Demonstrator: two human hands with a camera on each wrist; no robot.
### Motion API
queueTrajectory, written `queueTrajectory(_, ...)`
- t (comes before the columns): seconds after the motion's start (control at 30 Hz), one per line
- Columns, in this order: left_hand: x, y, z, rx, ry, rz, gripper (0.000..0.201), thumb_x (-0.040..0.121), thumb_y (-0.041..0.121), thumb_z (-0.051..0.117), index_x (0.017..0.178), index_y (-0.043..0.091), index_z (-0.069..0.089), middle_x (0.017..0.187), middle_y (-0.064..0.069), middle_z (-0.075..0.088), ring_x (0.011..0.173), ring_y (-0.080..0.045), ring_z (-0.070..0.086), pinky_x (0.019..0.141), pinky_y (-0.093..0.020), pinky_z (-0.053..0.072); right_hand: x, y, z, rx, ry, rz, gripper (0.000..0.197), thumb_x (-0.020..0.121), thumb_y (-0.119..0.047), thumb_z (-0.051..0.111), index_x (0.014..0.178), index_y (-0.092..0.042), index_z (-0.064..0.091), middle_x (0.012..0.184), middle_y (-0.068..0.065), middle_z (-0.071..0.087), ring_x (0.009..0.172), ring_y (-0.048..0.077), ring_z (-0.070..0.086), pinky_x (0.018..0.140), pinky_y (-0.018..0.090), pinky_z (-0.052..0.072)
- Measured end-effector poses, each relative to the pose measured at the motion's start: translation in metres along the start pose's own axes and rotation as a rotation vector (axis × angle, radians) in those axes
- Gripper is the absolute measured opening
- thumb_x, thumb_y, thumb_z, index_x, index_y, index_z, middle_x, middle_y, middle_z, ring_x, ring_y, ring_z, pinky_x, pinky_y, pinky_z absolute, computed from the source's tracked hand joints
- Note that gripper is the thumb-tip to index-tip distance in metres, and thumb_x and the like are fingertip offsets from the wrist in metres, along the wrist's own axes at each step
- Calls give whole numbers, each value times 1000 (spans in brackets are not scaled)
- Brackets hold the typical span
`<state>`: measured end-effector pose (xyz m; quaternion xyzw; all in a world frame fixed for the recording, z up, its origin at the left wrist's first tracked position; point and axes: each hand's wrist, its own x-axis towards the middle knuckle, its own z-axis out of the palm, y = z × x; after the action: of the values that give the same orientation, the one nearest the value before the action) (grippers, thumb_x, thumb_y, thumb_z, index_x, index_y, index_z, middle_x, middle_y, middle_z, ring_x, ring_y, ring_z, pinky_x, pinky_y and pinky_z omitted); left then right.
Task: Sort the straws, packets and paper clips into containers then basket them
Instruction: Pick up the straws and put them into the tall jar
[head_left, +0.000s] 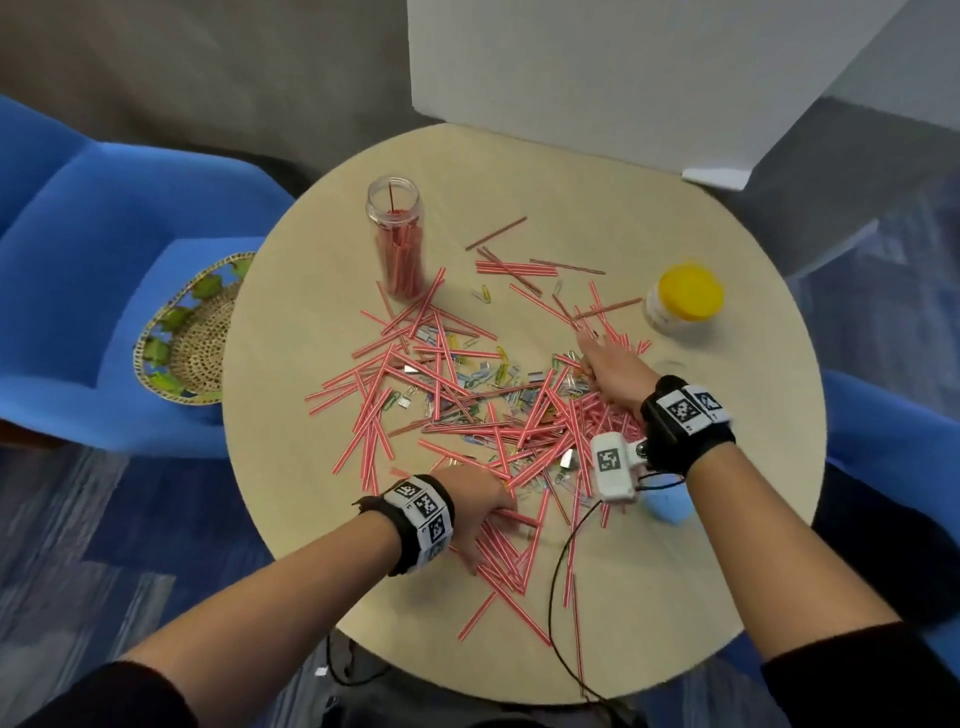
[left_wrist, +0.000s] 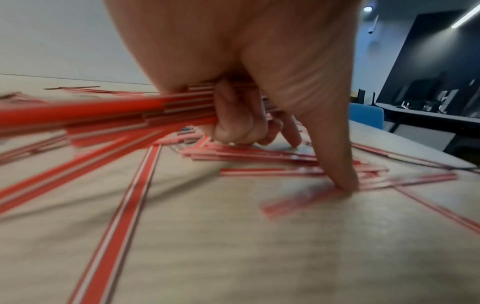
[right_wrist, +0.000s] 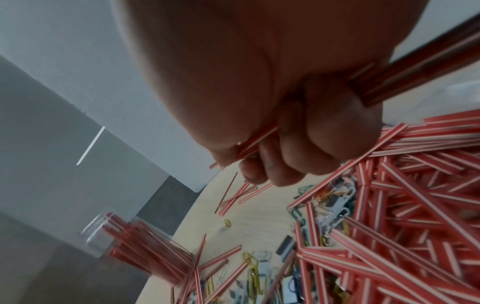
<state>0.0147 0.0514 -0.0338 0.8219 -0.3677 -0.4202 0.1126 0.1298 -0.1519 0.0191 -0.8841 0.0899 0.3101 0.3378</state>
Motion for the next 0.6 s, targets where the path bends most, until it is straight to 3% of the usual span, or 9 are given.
queueTrajectory(0.07, 0, 2, 6, -17, 60, 21, 49, 70, 39, 83, 111, 22, 64, 103, 0, 66, 95, -21, 59, 81, -32, 50, -4, 8, 3, -18, -1, -68, 55, 105, -48, 21, 71, -16, 49, 61, 0, 39, 49, 14, 34, 50, 26, 29)
queueTrajectory(0.13, -2, 1, 9, -41, 104, 35, 37, 75, 36, 80, 106, 20, 67, 102, 1, 64, 94, -20, 58, 80, -31, 50, -9, 12, 5, -2, 3, -109, 45, 107, -39, 24, 91, -16, 59, 65, 0, 44, 49, 11, 37, 47, 22, 30)
queueTrajectory(0.23, -4, -4, 13, -9, 126, 41, 43, 75, 42, 78, 108, 18, 66, 107, 0, 62, 97, -19, 57, 82, -31, 50, -10, 18, 12, 58, 62, -185, 31, 107, -29, 27, 116, -22, 56, 71, 1, 47, 55, 15, 39, 47, 25, 33)
queueTrajectory(0.33, -5, -12, 15, 33, 125, 21, 51, 75, 42, 79, 115, 16, 62, 111, -1, 58, 99, -19, 55, 79, -29, 44, -14, 20, 19, 91, 89, -219, 27, 107, -24, 30, 105, -22, 57, 69, -3, 46, 53, 15, 37, 47, 29, 32)
queueTrajectory(0.43, -6, -16, 14, 55, 144, -8, 33, 83, 40, 72, 104, 14, 65, 103, -1, 57, 92, -20, 56, 71, -27, 41, -24, 20, 26, 80, 11, -192, 28, 106, -19, 32, 98, -17, 58, 67, -6, 43, 50, 11, 34, 48, 25, 30)
queueTrajectory(0.53, -8, -19, 8, 42, 180, -41, 29, 89, 39, 66, 103, 14, 64, 104, -1, 56, 91, -20, 58, 74, -30, 45, -36, 21, 35, 37, -29, -179, 26, 101, -12, 36, 87, -13, 59, 76, -13, 45, 62, 5, 40, 62, 25, 33)
queueTrajectory(0.6, -11, -21, 2, 26, 219, -49, 29, 91, 40, 64, 103, 13, 64, 102, -2, 59, 89, -21, 58, 74, -31, 46, -40, 25, 41, -16, -89, -192, 26, 99, -16, 41, 84, -10, 61, 82, -8, 54, 73, 8, 49, 71, 29, 38)
